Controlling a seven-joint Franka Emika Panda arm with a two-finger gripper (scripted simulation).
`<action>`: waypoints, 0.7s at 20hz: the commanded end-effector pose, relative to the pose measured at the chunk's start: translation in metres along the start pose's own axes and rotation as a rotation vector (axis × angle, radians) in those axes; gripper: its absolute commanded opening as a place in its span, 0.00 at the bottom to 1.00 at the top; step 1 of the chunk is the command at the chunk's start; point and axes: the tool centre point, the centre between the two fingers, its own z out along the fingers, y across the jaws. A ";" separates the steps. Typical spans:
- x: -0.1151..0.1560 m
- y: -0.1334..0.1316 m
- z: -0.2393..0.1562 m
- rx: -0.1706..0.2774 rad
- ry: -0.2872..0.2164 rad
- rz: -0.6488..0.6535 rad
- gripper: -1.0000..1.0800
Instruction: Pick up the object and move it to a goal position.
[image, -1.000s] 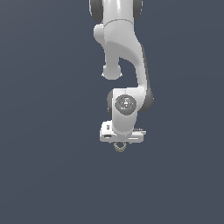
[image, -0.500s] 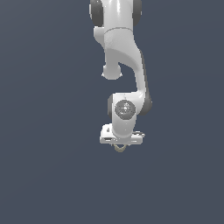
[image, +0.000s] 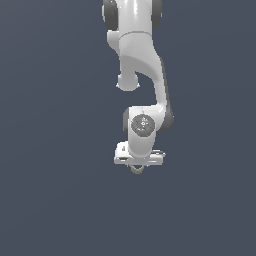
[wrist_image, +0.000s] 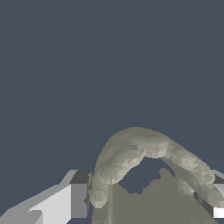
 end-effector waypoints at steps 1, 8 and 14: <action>0.000 0.000 -0.001 0.000 0.000 0.000 0.00; -0.008 0.011 -0.013 0.000 0.000 0.000 0.00; -0.023 0.031 -0.038 0.000 0.000 0.000 0.00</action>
